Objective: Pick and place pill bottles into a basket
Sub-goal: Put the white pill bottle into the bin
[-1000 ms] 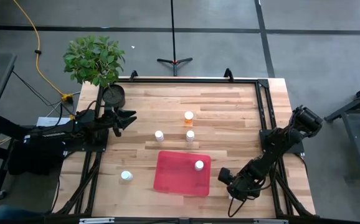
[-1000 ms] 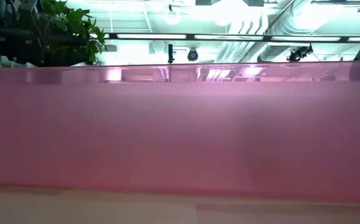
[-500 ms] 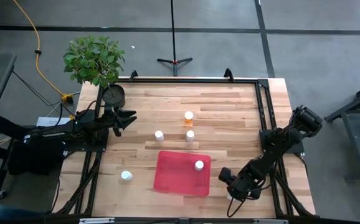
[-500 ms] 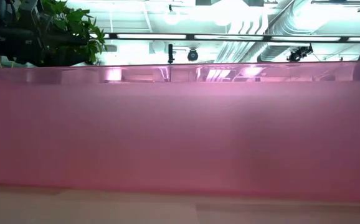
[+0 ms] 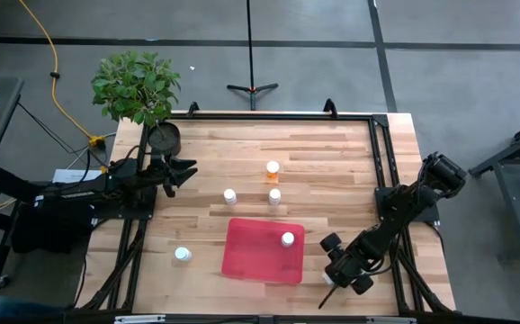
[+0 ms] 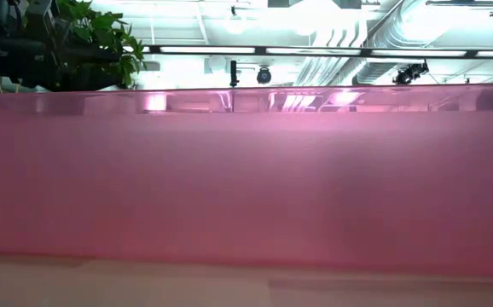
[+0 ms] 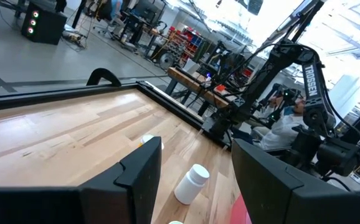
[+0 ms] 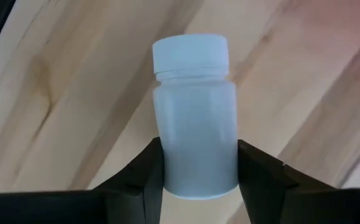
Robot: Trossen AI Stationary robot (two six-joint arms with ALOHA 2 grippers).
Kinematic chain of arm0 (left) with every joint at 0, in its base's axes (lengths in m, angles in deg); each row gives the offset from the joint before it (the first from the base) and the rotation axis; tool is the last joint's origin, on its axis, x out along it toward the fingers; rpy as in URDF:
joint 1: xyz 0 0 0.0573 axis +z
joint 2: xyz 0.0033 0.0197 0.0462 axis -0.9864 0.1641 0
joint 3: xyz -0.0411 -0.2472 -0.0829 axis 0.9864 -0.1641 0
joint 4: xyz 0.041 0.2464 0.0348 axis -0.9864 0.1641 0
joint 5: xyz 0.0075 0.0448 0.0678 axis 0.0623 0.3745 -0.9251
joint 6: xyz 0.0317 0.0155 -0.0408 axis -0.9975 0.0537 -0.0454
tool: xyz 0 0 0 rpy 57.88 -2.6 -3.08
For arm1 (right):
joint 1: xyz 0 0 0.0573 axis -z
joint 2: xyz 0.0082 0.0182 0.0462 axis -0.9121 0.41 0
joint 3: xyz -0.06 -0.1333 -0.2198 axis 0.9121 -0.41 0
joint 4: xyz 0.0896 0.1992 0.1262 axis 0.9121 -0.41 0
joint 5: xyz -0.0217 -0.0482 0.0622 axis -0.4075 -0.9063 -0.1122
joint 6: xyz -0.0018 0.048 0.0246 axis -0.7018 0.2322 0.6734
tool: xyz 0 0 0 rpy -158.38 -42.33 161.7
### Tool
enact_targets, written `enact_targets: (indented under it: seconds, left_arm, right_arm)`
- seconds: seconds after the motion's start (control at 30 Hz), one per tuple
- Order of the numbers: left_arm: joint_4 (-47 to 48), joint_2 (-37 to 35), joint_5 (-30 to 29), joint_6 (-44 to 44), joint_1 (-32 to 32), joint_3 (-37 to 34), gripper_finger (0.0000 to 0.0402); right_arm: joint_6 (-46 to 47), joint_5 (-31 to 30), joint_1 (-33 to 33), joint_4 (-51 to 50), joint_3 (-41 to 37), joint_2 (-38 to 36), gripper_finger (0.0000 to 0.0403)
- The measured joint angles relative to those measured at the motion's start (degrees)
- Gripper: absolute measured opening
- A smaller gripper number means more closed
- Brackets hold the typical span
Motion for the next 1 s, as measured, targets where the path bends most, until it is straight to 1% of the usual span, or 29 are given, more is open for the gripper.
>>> enact_targets:
  seconds: [0.13,0.27,0.43,0.53,0.63,0.7,0.8,1.0]
  left_arm:
    - [0.00,-0.01,0.02,0.00,-0.01,0.00,0.0230]
    - [0.00,0.01,0.04,0.00,0.00,0.00,0.0230]
    - [0.00,-0.01,0.04,0.00,-0.02,0.00,0.0230]
    - [-0.02,-0.01,0.07,0.00,-0.02,0.00,0.0230]
    - [-0.02,0.00,0.08,-0.01,-0.01,0.00,0.0230]
    - [-0.02,0.01,0.09,-0.02,-0.02,0.00,0.0230]
    - [-0.02,0.00,0.11,-0.03,0.00,0.00,0.0230]
    - [-0.02,-0.01,0.48,-0.04,-0.01,0.00,0.0230]
  right_arm:
    - [6.13,-0.36,0.00,-0.33,-0.12,-0.71,0.0155]
    - [11.14,-3.89,0.00,-0.94,-0.15,-4.08,0.0155]
    - [18.63,-12.17,0.00,-4.10,-0.15,-10.60,0.0155]
    - [23.23,-18.07,0.02,-4.68,-0.15,-14.69,0.0155]
    - [25.95,-24.59,0.75,-4.52,-0.13,-18.33,0.0155]
    - [26.54,-27.47,2.01,-4.37,-0.13,-20.47,0.0155]
    - [26.03,-30.25,4.67,-3.18,-0.13,-22.92,0.0154]
    - [20.30,-34.10,10.12,6.37,-0.10,-24.36,0.0152]
